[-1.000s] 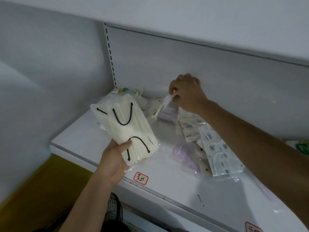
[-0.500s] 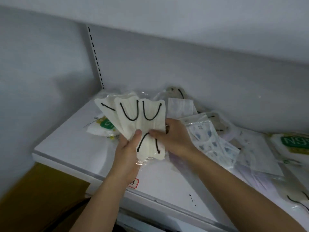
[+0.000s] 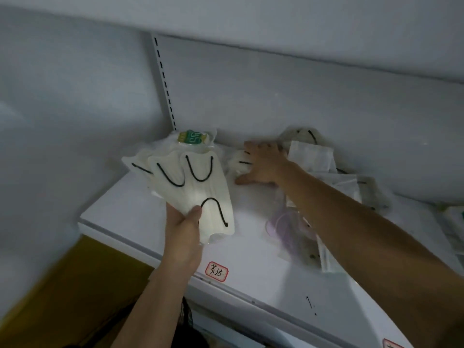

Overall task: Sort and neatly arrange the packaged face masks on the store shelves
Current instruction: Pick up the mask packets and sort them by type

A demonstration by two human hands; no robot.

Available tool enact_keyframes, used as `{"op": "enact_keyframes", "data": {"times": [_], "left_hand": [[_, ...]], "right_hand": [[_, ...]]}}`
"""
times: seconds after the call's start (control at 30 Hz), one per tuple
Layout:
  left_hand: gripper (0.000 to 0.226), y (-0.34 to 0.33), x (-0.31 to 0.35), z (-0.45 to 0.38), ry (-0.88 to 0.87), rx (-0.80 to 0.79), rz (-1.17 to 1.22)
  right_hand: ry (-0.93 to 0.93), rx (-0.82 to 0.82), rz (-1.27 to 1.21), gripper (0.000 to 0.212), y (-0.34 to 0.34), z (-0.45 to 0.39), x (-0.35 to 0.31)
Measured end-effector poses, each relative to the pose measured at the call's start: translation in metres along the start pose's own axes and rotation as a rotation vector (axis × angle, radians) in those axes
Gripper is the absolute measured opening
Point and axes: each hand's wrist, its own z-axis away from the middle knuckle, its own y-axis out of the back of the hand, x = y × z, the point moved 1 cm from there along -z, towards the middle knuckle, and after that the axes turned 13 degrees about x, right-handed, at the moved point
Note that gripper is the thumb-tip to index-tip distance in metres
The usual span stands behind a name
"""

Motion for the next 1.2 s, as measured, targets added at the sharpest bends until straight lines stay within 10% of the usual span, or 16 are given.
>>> {"op": "enact_keyframes", "data": {"times": [0.23,0.57,0.8,1.2], "left_hand": [[0.051,0.004,0.003,-0.001,0.029,-0.004,-0.032],[0.052,0.008,0.003,-0.001,0.07,0.003,0.075],[0.057,0.021,-0.002,0.016,-0.064,0.118,0.134],[0.056,0.03,0.016,0.034,-0.071,0.061,0.121]], "right_hand": [[0.014,0.166,-0.159,0.037,0.008,-0.01,0.01],[0.203,0.614,-0.431,0.035,0.049,0.064,0.011],[0.36,0.1,-0.257,0.044,0.018,0.119,0.032],[0.099,0.383,-0.558,0.017,0.025,0.131,0.031]]}}
